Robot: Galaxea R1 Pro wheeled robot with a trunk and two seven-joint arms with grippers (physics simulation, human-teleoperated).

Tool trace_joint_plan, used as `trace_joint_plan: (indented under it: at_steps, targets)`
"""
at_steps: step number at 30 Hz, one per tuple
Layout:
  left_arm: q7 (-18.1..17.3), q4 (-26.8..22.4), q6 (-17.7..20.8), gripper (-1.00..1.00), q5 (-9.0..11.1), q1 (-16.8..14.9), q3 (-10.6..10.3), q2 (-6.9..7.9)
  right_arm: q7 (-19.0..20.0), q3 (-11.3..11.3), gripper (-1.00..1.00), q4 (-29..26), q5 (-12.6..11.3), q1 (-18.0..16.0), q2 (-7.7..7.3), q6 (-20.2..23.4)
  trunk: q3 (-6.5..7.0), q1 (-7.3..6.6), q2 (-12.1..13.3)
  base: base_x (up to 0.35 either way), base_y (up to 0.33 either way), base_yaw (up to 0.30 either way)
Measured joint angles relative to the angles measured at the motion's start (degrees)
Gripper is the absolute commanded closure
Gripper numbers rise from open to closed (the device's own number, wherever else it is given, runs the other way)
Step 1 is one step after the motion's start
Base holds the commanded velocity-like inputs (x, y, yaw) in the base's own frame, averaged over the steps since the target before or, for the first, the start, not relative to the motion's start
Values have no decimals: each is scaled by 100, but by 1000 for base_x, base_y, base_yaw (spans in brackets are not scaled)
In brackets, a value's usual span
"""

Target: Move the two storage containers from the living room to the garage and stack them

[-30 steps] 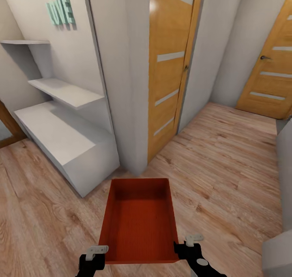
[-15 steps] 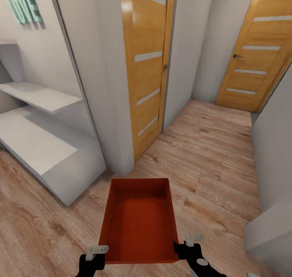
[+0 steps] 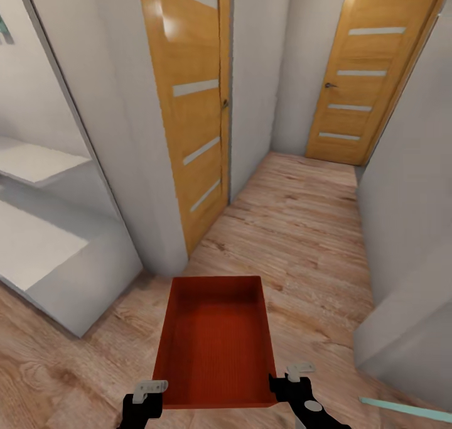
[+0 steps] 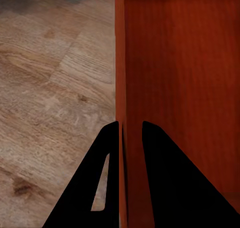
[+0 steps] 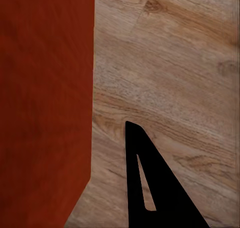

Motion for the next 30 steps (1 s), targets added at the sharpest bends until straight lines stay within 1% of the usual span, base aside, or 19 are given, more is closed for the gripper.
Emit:
trace_joint_plan:
  at_steps: [6, 18, 22, 30]
  targets:
    - [-1, 0, 4, 100, -3, 1, 2, 0, 1, 1, 100, 3, -2, -1, 0, 0, 1, -3, 0, 187, 0, -71]
    - [-2, 1, 8, 100, -7, 0, 6, 0, 1, 0, 100, 4, -2, 0, 0, 0, 1, -4, 0, 329, 0, -20]
    - [-3, 2, 8, 100, -8, 0, 6, 0, 1, -1, 100, 2, -2, 0, 0, 0, 5, -4, 0, 342, 0, -173]
    - [-2, -2, 8, 100, -1, 0, 2, 0, 0, 0, 100, 0, 0, 0, -1, 0, 26, -4, 0, 343, 0, -243]
